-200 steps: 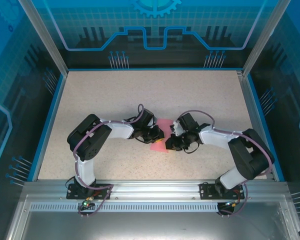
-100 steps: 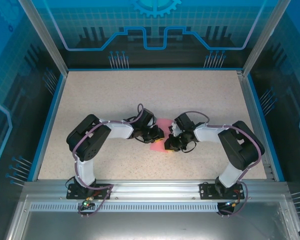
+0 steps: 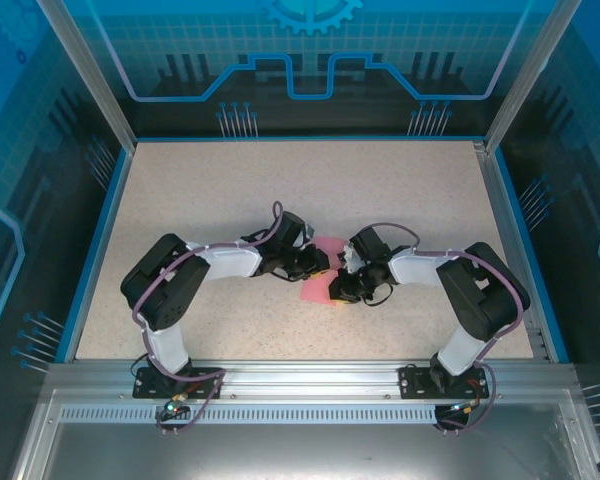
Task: Fold a paper plane with a square sheet of paper (pick it up from the middle)
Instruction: Fold the triangle a second time at the center of the table.
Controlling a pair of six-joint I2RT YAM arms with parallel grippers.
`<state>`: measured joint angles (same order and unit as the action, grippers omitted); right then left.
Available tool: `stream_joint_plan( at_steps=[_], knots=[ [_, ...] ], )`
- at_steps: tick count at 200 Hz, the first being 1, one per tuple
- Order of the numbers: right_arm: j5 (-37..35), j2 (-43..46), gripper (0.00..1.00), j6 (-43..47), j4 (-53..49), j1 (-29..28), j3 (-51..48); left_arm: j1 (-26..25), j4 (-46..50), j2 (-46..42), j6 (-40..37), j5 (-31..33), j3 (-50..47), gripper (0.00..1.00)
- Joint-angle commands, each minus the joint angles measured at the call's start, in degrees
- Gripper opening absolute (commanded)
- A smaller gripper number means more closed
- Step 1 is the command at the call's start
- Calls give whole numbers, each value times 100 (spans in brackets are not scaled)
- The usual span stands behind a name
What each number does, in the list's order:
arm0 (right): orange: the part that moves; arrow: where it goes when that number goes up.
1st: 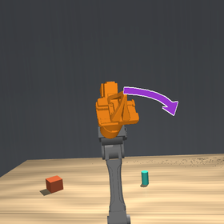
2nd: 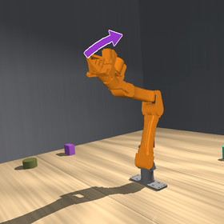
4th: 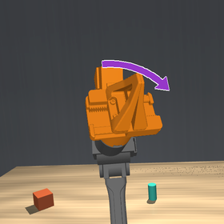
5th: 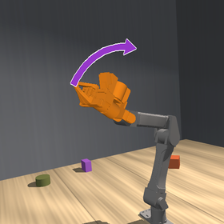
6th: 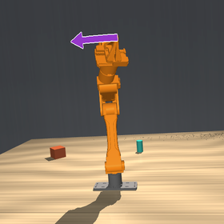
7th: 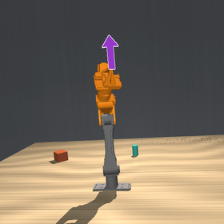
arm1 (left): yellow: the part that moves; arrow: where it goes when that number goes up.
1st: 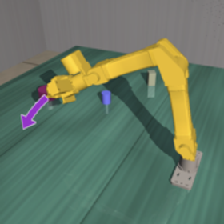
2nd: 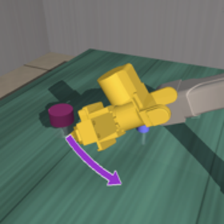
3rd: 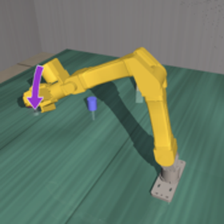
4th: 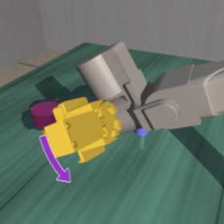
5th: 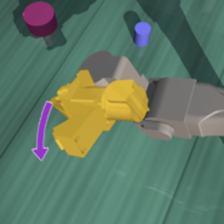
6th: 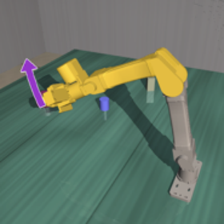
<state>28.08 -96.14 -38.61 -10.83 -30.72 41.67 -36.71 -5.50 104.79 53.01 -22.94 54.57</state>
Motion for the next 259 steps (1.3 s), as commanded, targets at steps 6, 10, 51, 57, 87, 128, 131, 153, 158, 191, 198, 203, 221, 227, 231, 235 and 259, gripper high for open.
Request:
stream_joint_plan(
  at_steps=[6,10,51,57,87,128,131,153,158,191,198,203,221,227,231,235,259],
  knots=[
    [-324,-194,10,-15,-350,-39,-272,-34,30,353,-5,95,-36,21],
    [-322,-190,11,-7,-347,-34,-276,-25,64,384,-8,150,-29,21],
    [-325,-228,10,30,-357,-11,-332,99,249,546,67,680,-119,20],
    [-320,-226,10,38,-350,-5,-342,148,251,551,76,713,-137,20],
    [-303,-223,10,64,-349,22,-393,367,403,513,-26,808,-144,20],
    [-254,-211,10,99,-370,45,-388,636,487,570,-219,743,23,20],
    [-246,-212,10,102,-368,37,-388,655,495,584,-235,739,39,20],
    [-216,-190,10,117,-376,53,-379,754,562,647,-342,694,151,20],
    [-206,-192,10,125,-384,49,-364,774,572,647,-348,694,159,20],
    [-179,-157,10,126,-394,53,-361,883,716,661,-472,708,247,20],
    [-182,-154,10,126,-402,52,-357,902,721,652,-487,683,261,20],
    [-180,-159,10,128,-405,53,-353,911,720,640,-492,664,273,20],
    [-158,-151,10,127,-405,49,-328,911,828,535,-586,575,367,20],
    [-155,-151,10,126,-399,55,-320,911,832,464,-592,528,383,21],
    [-152,-147,10,126,-395,53,-322,911,831,414,-594,500,383,21],
    [-154,-144,10,126,-406,50,-309,911,835,338,-592,473,388,21],
    [-154,-139,10,117,-407,49,-283,894,821,-108,-590,299,362,22]
  ],
)
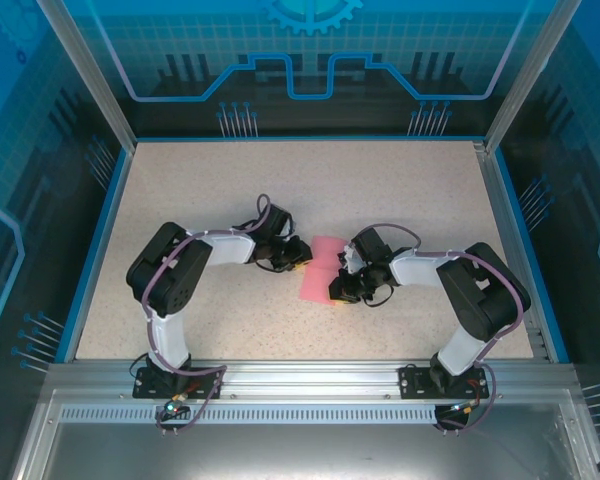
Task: Fold a paper plane with a square sheet of paper (pick it up from the middle)
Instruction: Fold the triangle a second time at the center of the table.
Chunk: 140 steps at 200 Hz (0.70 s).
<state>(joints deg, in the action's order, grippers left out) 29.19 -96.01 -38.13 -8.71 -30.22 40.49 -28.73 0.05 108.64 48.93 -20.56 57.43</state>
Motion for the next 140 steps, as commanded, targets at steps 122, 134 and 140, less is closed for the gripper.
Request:
stream_joint_plan(
  at_steps=[122,134,140],
  knots=[
    [-163,102,11,18,-571,-7,-33,-454,-142,188,52,-292,-82,18],
    [-129,192,11,1,-557,-10,24,-462,-57,275,7,-199,-86,17],
    [-103,253,11,-8,-566,-19,61,-459,-3,305,-12,-147,-98,17]
  ],
)
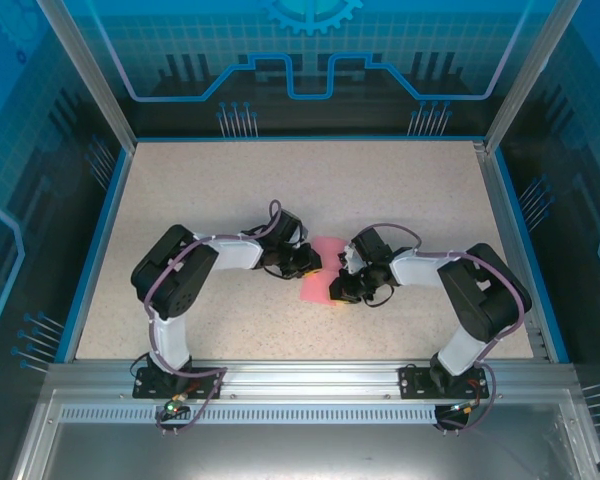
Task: Fold a paper plane with a square sheet of paper (pick it up from the middle)
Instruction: Fold the triangle a second time at the center of the table.
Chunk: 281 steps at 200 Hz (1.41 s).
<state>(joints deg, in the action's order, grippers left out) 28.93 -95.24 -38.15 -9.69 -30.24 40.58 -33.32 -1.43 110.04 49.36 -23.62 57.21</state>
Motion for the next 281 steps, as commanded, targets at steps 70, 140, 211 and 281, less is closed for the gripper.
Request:
stream_joint_plan(
  at_steps=[70,140,211,281],
  knots=[
    [-85,-73,12,-214,-387,-270,845,-2,257,240,-133,280,-166,16],
    [-326,-913,11,-255,-338,-274,1015,-3,241,248,-122,252,-158,16],
    [-50,-510,13,-220,-437,-151,485,1,268,272,-120,329,-182,16],
    [207,-132,14,-212,-268,27,-152,-6,274,351,-83,395,-244,15]
  ],
)
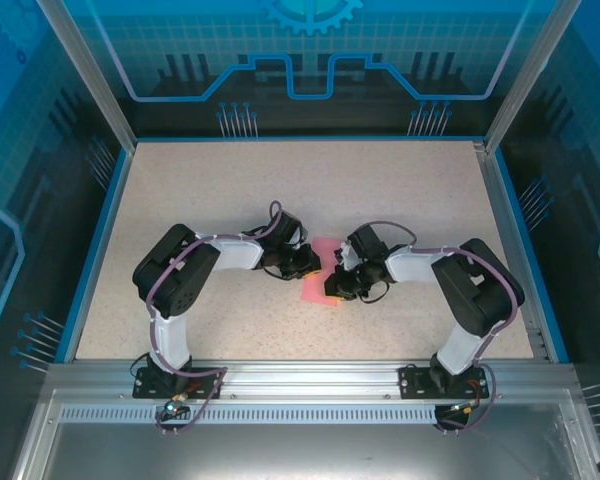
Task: Fold a paper plane with a square sheet of paper (pick it up from the middle)
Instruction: Fold the triangle a second time at the center of the table, then turn over the paper at the center of the table.
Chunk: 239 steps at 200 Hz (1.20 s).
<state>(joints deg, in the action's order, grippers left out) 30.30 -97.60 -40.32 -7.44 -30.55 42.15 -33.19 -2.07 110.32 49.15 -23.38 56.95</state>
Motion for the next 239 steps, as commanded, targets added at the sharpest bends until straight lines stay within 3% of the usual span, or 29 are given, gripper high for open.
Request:
stream_joint_plan(
  at_steps=[1,126,176,239],
  knots=[
    [80,111,14,5,-494,62,-316,-15,338,319,-62,370,-219,15],
    [-55,609,15,249,-959,93,-649,-20,433,334,-96,380,-158,15],
    [172,674,15,175,-921,73,278,-18,427,332,-109,360,-140,15],
    [-111,-154,14,-320,-487,-78,982,-27,451,324,-107,343,-92,15]
  ],
)
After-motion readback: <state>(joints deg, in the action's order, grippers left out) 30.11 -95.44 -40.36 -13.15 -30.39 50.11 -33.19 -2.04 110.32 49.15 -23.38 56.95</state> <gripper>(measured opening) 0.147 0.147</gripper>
